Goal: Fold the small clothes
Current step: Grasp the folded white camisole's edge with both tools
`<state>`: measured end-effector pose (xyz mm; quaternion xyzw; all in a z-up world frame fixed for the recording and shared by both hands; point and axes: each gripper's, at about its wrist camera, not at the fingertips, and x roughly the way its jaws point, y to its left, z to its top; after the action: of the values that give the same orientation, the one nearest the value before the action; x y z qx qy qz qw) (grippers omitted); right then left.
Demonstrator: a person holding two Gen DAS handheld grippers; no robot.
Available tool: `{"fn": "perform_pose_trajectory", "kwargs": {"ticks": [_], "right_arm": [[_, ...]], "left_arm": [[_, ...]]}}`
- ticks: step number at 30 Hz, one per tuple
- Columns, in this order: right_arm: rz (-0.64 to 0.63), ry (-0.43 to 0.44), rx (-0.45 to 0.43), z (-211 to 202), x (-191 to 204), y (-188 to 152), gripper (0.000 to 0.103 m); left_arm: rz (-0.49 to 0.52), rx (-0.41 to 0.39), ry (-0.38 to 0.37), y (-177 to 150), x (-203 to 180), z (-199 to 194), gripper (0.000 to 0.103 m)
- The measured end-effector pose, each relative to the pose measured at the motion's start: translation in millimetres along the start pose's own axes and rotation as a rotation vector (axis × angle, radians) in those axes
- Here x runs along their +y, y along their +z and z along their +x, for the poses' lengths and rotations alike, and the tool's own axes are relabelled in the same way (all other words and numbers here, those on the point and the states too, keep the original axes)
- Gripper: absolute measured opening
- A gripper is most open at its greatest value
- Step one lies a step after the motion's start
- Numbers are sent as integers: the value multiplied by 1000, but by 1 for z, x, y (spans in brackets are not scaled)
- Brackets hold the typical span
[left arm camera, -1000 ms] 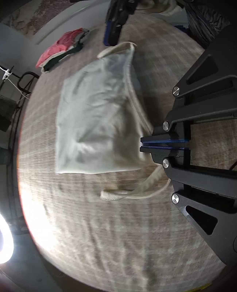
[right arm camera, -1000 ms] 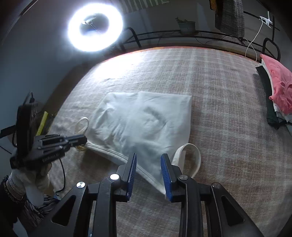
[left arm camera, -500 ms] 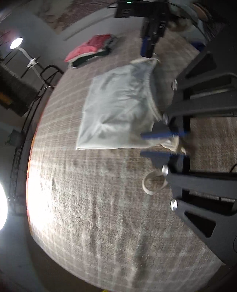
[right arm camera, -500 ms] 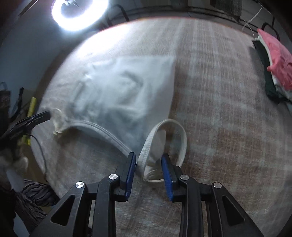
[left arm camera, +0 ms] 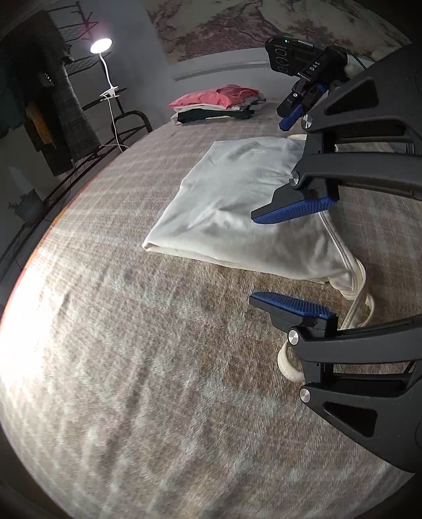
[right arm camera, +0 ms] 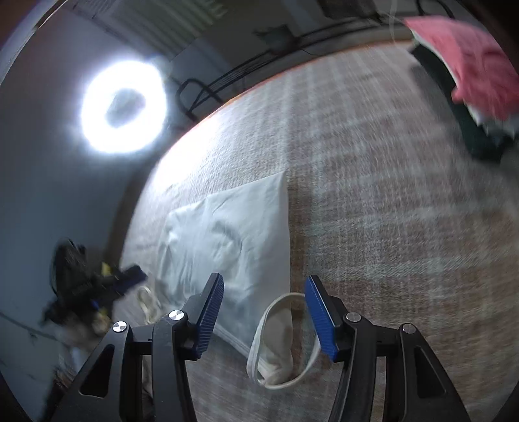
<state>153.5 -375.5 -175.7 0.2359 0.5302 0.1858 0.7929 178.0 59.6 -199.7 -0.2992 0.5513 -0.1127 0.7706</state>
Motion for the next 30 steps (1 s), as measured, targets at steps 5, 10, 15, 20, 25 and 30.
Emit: {"fn": "perform_pose_trajectory", "kwargs": {"ticks": [5,10,15,20,25,30], "right_arm": [[113,62,9,10,-20,4,54],[132,55,27,23,-27,5,51],[119,49,29,37,-23,7,47],[117,70,38,51,-13,7,42],[109,66,47,63,-3,12,30],[64,30,35,67,12,19,9]], "left_arm": [[4,39,-1,-1,-4,18,43],[20,45,15,0,-8,26,43],[-3,30,23,3,-9,29,41],[-2,36,8,10,-6,30,34],[30,35,52,14,-15,36,14],[123,-4,123,9,-35,35,4]]}}
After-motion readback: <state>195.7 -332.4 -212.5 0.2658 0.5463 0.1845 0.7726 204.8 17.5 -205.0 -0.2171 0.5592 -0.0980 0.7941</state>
